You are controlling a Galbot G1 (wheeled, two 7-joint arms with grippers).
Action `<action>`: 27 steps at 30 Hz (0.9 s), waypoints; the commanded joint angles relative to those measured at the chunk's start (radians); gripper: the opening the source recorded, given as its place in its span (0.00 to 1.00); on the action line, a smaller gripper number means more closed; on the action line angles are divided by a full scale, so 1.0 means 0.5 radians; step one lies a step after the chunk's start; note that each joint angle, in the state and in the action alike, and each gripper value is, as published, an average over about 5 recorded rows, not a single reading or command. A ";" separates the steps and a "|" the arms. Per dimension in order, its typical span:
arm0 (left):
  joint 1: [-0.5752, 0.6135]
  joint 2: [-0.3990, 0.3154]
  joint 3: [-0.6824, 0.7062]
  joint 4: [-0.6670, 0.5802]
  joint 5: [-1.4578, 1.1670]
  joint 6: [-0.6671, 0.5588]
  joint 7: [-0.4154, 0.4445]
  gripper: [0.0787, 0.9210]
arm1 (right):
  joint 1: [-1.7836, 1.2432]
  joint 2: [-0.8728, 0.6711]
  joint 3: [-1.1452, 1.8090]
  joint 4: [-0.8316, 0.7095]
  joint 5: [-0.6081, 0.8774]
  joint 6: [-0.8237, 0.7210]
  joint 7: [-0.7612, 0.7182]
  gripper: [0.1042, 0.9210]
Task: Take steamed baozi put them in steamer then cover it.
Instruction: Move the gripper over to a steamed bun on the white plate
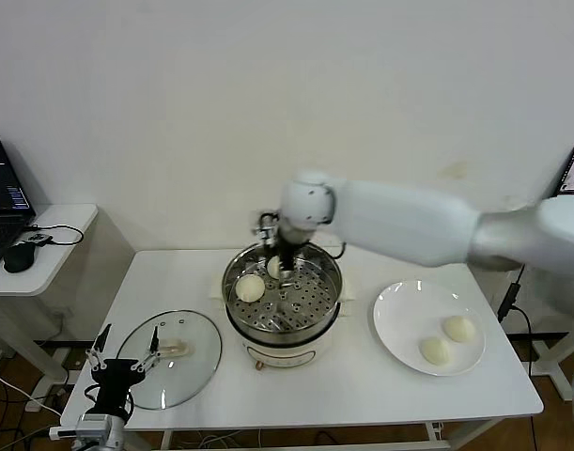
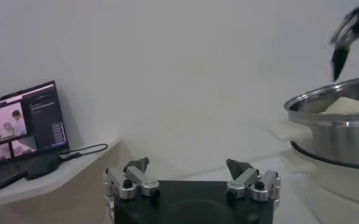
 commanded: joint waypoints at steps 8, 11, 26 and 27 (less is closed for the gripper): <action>0.022 0.033 0.013 0.014 0.014 -0.002 0.007 0.88 | -0.113 -1.363 0.023 0.643 -0.459 0.389 -0.335 0.88; 0.029 0.041 0.006 0.031 0.017 -0.004 0.006 0.88 | -0.438 -1.479 0.264 0.633 -0.576 0.446 -0.339 0.88; 0.044 0.032 -0.001 0.069 0.051 -0.003 0.004 0.88 | -1.806 -1.584 1.332 0.316 -1.137 0.662 -0.314 0.88; 0.045 0.032 -0.002 0.068 0.054 -0.002 0.004 0.88 | -1.847 -1.553 1.366 0.287 -1.151 0.663 -0.301 0.88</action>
